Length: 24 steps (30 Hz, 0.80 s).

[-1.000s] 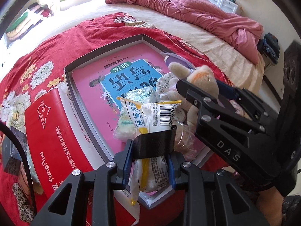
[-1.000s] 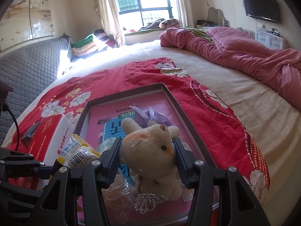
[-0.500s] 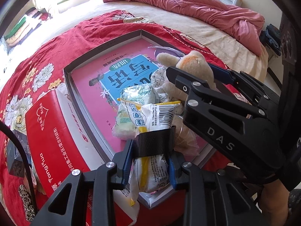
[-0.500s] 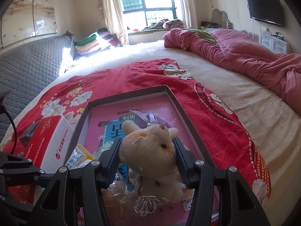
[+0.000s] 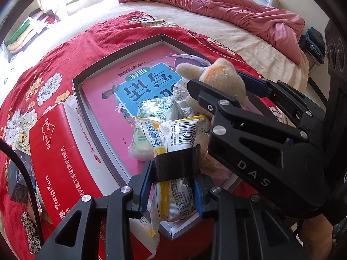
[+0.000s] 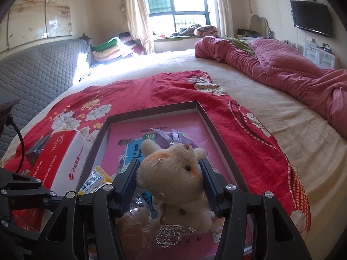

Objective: Organize soft objects
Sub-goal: 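Lower and open the right tool releasing the teddy bear while the left tool releases the snack bag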

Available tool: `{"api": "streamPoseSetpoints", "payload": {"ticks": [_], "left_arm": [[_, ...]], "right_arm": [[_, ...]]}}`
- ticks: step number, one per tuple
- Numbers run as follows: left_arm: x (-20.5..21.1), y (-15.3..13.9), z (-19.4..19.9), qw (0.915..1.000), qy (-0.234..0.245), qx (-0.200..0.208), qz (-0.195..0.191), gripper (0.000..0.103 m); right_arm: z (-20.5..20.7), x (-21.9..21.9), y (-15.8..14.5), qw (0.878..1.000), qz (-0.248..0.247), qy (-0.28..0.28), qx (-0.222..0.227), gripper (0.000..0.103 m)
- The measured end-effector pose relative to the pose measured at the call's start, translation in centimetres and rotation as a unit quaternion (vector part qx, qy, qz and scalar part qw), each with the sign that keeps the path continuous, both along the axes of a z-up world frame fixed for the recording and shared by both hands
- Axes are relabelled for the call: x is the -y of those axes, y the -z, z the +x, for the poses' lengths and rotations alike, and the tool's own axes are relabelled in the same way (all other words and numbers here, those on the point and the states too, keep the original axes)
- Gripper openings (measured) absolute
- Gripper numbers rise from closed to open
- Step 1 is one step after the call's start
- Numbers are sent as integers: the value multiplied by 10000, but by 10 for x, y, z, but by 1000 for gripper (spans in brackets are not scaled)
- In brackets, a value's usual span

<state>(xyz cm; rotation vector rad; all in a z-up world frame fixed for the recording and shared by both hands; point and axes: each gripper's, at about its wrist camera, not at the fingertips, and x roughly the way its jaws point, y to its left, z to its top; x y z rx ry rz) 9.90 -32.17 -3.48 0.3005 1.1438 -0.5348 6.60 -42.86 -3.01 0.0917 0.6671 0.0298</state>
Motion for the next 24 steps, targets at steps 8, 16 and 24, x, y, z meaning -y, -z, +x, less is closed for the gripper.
{"api": "streamPoseSetpoints", "payload": {"ticks": [8, 16, 24], "left_arm": [[-5, -2, 3, 9998, -133, -74, -102, 35], [-7, -4, 3, 9998, -107, -110, -111, 39], [-5, -6, -2, 10000, -2, -1, 34, 43]], "right_arm": [[-2, -4, -1, 9999, -139, -11, -30, 60], [-4, -5, -3, 9999, -127, -31, -54, 61], [-6, -5, -9, 10000, -40, -3, -53, 68]]}}
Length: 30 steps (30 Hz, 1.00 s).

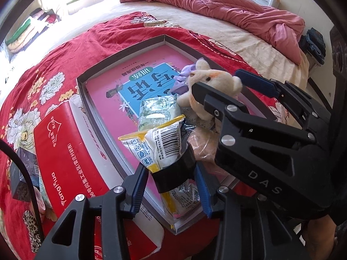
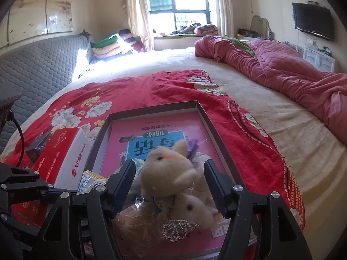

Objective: Organize soft objects
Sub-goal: 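Lower and open the right tool releasing the teddy bear while the left tool releases the snack bag, then withdraw both open tools from the pink tray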

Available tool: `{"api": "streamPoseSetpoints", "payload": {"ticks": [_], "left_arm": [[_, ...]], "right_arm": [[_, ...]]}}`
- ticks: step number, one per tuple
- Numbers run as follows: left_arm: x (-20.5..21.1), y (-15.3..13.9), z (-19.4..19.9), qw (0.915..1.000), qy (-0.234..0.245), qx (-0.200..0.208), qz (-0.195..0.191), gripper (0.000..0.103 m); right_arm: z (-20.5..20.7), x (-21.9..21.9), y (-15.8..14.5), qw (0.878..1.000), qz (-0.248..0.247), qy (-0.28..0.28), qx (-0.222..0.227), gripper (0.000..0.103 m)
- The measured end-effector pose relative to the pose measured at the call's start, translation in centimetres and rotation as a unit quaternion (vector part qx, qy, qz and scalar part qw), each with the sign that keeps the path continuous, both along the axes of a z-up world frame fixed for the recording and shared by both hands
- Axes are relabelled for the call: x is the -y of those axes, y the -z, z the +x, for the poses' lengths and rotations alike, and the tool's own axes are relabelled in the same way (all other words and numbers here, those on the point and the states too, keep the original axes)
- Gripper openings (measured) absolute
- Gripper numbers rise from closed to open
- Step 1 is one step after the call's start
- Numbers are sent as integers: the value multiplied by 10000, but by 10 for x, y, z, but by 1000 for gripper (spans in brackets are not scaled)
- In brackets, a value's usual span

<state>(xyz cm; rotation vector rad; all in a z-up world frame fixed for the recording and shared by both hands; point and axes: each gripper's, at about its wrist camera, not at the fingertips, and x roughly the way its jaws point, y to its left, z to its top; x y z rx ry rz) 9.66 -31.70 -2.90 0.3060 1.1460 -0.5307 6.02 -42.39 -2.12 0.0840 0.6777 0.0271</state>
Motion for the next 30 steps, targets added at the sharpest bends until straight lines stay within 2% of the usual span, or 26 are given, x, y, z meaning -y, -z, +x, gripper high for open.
{"api": "streamPoseSetpoints", "payload": {"ticks": [10, 30], "left_arm": [[3, -2, -4, 9998, 68, 116, 112, 57], [-14, -21, 0, 9994, -143, 227, -198, 58]], "right_arm": [[-4, 2, -6, 9999, 59, 126, 44, 73], [-16, 14, -15, 9981, 333, 451, 252, 74]]}}
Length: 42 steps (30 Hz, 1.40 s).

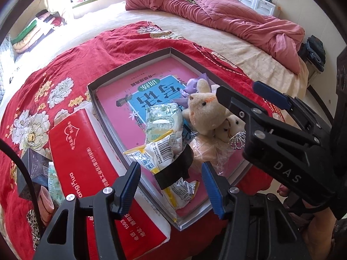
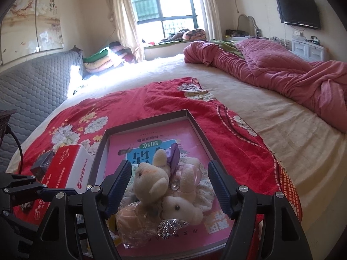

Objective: Organize soft objects
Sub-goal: 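Withdraw both open tools from the pink tray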

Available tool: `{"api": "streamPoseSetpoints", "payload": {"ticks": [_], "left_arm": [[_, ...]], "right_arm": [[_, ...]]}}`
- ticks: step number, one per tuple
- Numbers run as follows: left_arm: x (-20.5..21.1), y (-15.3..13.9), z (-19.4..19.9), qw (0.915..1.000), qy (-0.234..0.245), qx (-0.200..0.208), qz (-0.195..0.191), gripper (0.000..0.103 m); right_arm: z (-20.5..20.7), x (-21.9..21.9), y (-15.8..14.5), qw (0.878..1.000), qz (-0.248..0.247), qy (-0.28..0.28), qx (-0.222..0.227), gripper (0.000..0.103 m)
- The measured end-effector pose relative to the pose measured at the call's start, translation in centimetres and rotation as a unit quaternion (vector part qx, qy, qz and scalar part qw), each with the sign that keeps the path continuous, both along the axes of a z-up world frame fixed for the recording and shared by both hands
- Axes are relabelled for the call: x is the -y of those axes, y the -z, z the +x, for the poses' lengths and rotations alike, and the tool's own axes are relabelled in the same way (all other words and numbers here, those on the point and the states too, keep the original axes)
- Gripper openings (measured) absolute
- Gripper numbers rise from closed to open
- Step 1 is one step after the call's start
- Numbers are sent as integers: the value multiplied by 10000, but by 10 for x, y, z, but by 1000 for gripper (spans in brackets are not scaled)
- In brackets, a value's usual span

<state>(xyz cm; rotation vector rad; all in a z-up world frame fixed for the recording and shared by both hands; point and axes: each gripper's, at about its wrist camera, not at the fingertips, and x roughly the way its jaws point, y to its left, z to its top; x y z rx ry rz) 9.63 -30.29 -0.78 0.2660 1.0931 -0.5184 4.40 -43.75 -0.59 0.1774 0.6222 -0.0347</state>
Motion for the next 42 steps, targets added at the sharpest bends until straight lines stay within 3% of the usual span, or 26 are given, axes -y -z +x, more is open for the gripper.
{"api": "streamPoseSetpoints", "payload": {"ticks": [27, 42], "left_arm": [[-33, -38, -9, 9984, -255, 408, -286, 69], [-78, -61, -8, 9945, -677, 554, -569, 74]], "right_arm": [[-27, -15, -23, 9982, -479, 357, 67, 76], [-38, -19, -35, 9973, -562, 467, 45, 79]]}}
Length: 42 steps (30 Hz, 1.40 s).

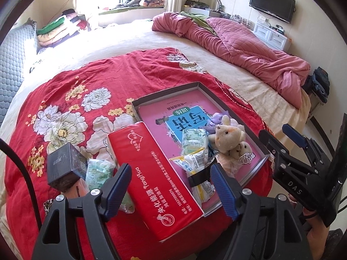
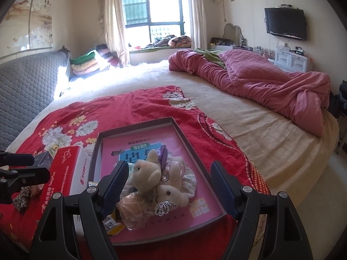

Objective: Organize soft objects
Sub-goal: 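Withdraw both open tools from the pink tray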

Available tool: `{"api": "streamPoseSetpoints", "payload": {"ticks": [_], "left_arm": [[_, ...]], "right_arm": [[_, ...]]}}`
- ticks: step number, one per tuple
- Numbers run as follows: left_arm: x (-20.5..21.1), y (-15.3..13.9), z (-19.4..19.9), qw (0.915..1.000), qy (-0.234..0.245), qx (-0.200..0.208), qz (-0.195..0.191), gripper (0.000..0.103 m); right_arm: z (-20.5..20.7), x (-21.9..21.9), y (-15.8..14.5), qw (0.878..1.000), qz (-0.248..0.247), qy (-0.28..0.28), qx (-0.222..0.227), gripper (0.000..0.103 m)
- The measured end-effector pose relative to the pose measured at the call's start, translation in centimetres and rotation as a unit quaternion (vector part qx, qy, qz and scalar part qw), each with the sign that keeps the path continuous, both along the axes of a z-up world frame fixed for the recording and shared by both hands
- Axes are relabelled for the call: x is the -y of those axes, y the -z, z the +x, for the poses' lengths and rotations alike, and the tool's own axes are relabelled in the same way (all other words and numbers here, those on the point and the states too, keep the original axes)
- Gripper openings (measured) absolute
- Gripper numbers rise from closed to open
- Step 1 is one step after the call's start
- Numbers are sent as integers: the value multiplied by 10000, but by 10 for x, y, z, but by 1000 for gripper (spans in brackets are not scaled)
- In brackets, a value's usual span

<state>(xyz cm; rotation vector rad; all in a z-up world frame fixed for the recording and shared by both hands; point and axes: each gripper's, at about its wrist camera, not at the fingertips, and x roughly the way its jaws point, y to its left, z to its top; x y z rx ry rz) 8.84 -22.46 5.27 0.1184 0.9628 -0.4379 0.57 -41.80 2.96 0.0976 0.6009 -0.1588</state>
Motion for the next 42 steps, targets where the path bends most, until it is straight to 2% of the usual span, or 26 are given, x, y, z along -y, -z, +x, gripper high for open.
{"api": "streamPoseSetpoints", "payload": {"ticks": [5, 19, 27, 42], "left_arm": [[-8, -6, -5, 9998, -49, 82, -155, 77], [-32, -17, -22, 9993, -155, 260, -202, 82], [-51, -25, -28, 9988, -266, 337, -215, 82], [-107, -41, -45, 9962, -679, 470, -262, 82]], "right_arm": [[-6, -11, -16, 9998, -114, -72, 114, 79], [-16, -42, -45, 9994, -327, -30, 111, 79], [-20, -73, -61, 9978, -570, -275, 169, 79], [-25, -119, -81, 9947, -630, -765, 269, 79]]}}
